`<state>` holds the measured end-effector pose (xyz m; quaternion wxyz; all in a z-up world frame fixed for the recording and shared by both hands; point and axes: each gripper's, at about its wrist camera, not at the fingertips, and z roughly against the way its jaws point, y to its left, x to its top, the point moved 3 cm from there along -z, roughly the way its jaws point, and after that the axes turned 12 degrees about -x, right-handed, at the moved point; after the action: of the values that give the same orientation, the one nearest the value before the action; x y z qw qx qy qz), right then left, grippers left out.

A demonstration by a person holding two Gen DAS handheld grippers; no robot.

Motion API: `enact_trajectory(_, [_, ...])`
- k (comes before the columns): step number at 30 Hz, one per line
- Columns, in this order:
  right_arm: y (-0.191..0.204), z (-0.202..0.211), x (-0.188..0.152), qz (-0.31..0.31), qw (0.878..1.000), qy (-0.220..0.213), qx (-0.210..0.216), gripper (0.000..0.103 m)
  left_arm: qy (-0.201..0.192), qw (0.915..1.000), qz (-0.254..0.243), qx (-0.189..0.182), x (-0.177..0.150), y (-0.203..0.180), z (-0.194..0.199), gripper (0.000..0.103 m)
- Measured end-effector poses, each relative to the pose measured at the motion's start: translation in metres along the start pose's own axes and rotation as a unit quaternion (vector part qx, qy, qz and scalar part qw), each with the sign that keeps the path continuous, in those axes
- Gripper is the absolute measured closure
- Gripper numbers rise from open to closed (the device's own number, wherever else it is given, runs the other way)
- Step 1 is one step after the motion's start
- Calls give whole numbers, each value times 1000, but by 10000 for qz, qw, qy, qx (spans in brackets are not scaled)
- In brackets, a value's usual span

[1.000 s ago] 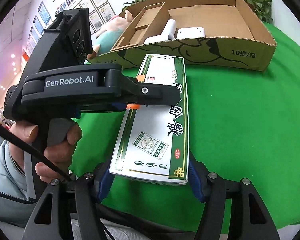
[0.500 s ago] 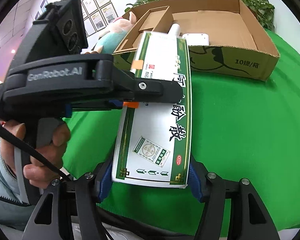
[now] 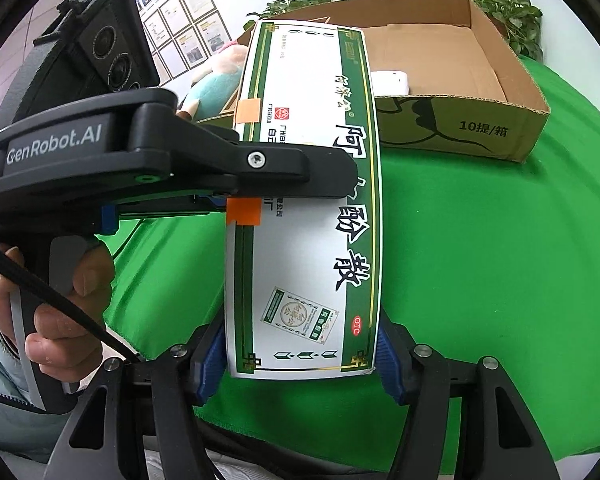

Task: Organize objects
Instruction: 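Lift the medicine box with both tools and raise it upright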

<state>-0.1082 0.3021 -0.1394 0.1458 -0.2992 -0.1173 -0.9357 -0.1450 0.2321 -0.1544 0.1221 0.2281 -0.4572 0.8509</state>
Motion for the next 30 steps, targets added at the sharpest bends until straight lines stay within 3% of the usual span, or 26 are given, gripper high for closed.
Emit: enact_trajectory(30, [-25, 2, 11, -24, 10000, -6, 28, 43, -21, 10000, 2, -2, 13, -48, -158, 63])
